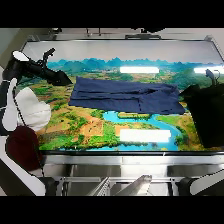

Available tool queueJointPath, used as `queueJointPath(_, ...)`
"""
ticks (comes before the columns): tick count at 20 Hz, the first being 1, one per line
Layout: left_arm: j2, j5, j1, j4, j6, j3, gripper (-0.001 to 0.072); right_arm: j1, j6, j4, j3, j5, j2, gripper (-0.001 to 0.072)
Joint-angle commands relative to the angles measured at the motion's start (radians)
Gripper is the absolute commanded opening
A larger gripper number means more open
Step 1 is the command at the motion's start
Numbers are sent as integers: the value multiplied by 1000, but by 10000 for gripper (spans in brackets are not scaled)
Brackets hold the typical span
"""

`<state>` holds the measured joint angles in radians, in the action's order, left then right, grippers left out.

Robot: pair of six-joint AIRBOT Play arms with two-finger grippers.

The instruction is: Fold the shirts.

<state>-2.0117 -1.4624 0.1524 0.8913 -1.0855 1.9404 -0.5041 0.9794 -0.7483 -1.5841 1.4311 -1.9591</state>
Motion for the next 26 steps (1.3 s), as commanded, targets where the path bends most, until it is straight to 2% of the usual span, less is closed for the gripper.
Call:
queueJointPath(1,3,4,-8,-5,-18,-24,339,35,4,-27,-1,-32,-44,662)
queueJointPath(7,3,12,-64,-4,-14,-24,338,130,1,-21,-1,-161,-67,661)
queueJointPath(8,3,19,-77,-4,-14,-24,338,146,1,-18,-1,-182,-67,640)
queueJointPath(9,3,28,-89,-3,-7,-24,338,161,1,-18,-1,-203,-67,567)
queueJointPath(11,3,50,-116,-3,15,-24,337,190,1,-15,-1,-232,-67,373)
queueJointPath(13,3,79,-150,-2,34,-24,337,211,7,-14,-1,-252,-67,68)
queueJointPath(14,2,104,-167,-1,39,-24,337,219,23,-14,-2,-259,-67,18)
queueJointPath(18,0,249,-246,-2,41,-24,336,225,69,-6,-6,-232,-35,17)
queueJointPath(21,-39,381,-359,-3,38,-24,328,224,94,-6,-6,-210,33,17)
queueJointPath(23,-83,426,-451,-4,35,-24,111,224,99,35,-6,-181,90,17)
queueJointPath(26,-152,515,-581,-3,5,-16,109,228,105,181,-6,-159,183,17)
